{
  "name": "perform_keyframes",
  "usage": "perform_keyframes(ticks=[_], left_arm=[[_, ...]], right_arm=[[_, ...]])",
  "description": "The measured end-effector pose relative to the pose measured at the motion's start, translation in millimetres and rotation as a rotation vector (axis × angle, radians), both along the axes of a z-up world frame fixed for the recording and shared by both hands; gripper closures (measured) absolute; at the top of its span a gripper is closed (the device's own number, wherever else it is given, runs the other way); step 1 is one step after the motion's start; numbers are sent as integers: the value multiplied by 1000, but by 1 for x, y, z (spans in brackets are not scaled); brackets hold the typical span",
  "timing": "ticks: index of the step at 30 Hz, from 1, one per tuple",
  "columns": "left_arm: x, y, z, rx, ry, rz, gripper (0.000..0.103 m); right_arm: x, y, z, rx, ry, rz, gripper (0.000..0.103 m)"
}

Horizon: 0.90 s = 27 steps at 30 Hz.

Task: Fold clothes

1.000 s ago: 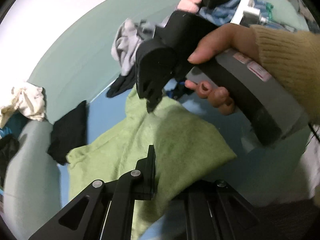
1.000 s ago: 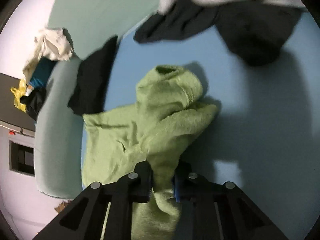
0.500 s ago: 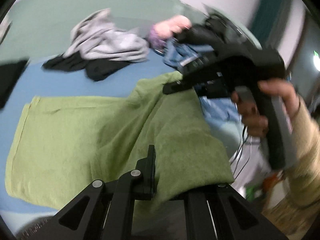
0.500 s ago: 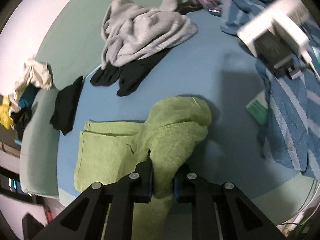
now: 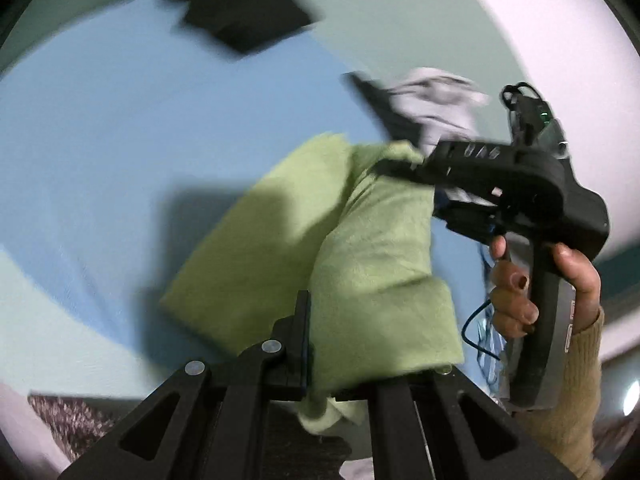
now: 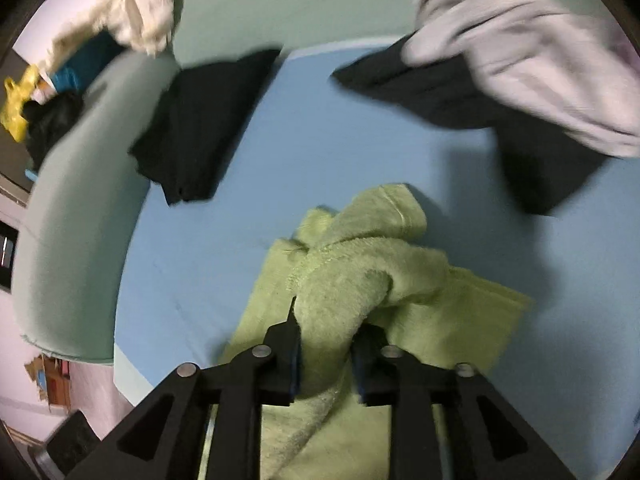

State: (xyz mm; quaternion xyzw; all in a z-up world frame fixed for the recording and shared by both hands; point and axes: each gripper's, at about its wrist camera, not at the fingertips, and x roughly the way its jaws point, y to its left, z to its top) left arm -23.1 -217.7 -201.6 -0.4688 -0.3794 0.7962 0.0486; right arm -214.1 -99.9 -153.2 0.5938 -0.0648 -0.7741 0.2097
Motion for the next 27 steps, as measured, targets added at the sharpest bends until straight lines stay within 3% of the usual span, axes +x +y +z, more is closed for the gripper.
perform_keyframes(ticks=[1, 4, 7, 10, 12, 13, 14, 15, 17, 19, 20, 23, 25, 27], left_arm=[[-1, -5, -7, 41, -42, 25, 96], [-1, -11, -16, 58, -125, 74, 96], [-1, -9, -23, 48, -204, 98, 95], [3, -12, -26, 55, -240, 141, 80], [11, -14, -19, 36, -217, 169, 63], [15, -14, -15, 9, -206, 176, 57], [19, -14, -9, -57, -207, 195, 35], [26, -14, 0, -180, -219, 245, 23], [35, -15, 14, -341, -208, 312, 23], [39, -13, 23, -396, -187, 311, 23], [41, -13, 26, -380, -173, 310, 23], [56, -8, 33, -223, -73, 382, 23], [72, -2, 38, -133, 17, 478, 23], [83, 5, 37, -41, 81, 562, 23]], right_arm=[[-3, -6, -4, -23, -10, 0, 54], [-12, -19, -15, -101, -35, -2, 46], [-5, -1, 3, -241, 13, -13, 39], [11, 29, 30, -283, 132, -30, 36], [27, 52, 39, -243, 191, -51, 36], [35, 63, 41, -211, 212, -60, 36], [44, 75, 41, -172, 224, -74, 36], [53, 87, 35, -115, 216, -95, 36], [72, 106, 15, -58, 155, -111, 36], [93, 120, -11, -53, 62, -110, 44], [105, 122, -26, -112, -4, -97, 47], [135, 119, -64, -235, -160, -71, 48], [147, 110, -80, -241, -186, -80, 48], [155, 108, -79, -272, -144, -130, 47]])
